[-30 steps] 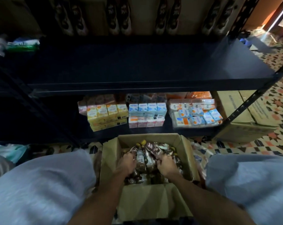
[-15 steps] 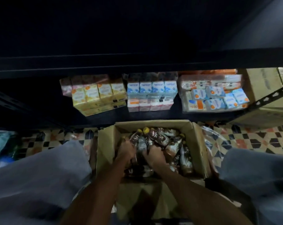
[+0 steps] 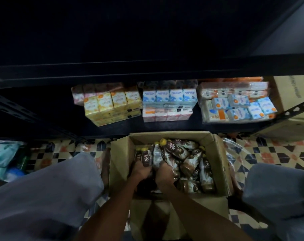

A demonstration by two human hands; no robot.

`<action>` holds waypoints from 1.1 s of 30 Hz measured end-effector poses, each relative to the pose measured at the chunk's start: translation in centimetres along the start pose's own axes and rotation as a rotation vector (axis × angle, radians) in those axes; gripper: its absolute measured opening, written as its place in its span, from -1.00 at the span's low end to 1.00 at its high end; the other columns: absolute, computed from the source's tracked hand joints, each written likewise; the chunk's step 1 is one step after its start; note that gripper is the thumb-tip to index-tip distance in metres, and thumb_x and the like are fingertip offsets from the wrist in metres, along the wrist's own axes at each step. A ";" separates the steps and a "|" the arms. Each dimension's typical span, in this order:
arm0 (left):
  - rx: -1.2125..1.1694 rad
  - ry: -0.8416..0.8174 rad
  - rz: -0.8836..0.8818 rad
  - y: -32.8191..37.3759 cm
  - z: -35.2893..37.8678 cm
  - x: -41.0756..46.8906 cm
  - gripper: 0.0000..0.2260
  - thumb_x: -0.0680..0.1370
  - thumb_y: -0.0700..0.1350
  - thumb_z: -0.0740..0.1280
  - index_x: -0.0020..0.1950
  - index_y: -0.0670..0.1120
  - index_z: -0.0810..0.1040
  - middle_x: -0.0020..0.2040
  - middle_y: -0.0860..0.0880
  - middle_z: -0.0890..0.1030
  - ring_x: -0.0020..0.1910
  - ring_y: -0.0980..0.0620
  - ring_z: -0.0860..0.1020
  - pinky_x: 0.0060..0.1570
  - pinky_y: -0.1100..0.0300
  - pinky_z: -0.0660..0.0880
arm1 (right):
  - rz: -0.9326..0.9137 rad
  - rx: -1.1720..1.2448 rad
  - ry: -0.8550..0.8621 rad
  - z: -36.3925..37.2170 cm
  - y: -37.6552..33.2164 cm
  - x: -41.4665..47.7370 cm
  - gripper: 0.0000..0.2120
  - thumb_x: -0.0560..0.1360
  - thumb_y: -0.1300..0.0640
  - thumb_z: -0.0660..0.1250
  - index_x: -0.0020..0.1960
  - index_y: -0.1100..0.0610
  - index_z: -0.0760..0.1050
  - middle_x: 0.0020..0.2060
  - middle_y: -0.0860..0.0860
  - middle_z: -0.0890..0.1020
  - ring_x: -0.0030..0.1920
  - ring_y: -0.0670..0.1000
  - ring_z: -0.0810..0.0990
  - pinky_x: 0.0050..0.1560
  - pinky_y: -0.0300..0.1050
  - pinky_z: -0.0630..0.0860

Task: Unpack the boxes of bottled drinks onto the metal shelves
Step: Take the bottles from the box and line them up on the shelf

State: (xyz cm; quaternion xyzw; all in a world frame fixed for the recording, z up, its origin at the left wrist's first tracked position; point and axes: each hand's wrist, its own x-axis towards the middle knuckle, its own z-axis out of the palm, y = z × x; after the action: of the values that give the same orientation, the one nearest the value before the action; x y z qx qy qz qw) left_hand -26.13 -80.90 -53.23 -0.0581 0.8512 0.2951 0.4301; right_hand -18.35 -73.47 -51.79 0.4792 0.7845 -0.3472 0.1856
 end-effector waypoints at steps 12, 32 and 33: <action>-0.250 -0.058 -0.059 -1.7 0.6 1.1 -0.29 0.39 -0.07 0.59 0.45 -0.07 0.34 0.32 -0.12 0.55 0.28 -0.15 0.51 0.32 -0.12 0.44 | -0.051 0.068 -0.101 0.0 1.3 1.6 -0.76 0.57 0.23 0.39 0.21 0.18 0.46 0.03 0.06 0.58 -0.12 -0.08 0.52 -0.38 -0.40 0.34; -0.234 -0.066 -0.017 -3.5 1.1 -0.7 -0.57 0.49 -0.05 0.49 0.31 -0.09 0.50 0.20 -0.04 0.61 0.11 -0.04 0.58 0.15 0.05 0.55 | 0.151 0.175 -0.295 1.0 2.1 1.7 -0.59 0.53 -0.06 0.43 0.20 0.25 0.57 0.09 0.11 0.67 0.03 0.04 0.66 -0.15 -0.18 0.58; -0.228 -0.059 -0.012 -3.4 1.0 -0.9 -0.62 0.50 -0.08 0.48 0.27 -0.08 0.49 0.17 -0.02 0.60 0.10 -0.04 0.57 0.13 0.08 0.53 | 0.147 0.187 -0.270 1.3 2.2 1.7 -0.58 0.52 -0.07 0.44 0.19 0.25 0.57 0.09 0.11 0.67 0.02 0.03 0.66 -0.11 -0.16 0.61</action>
State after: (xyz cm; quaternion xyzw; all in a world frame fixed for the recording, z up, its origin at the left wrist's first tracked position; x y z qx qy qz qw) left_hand -23.72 -83.29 -54.52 -0.1031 0.7987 0.3891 0.4472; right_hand -17.30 -72.65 -54.54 0.4994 0.6795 -0.4655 0.2689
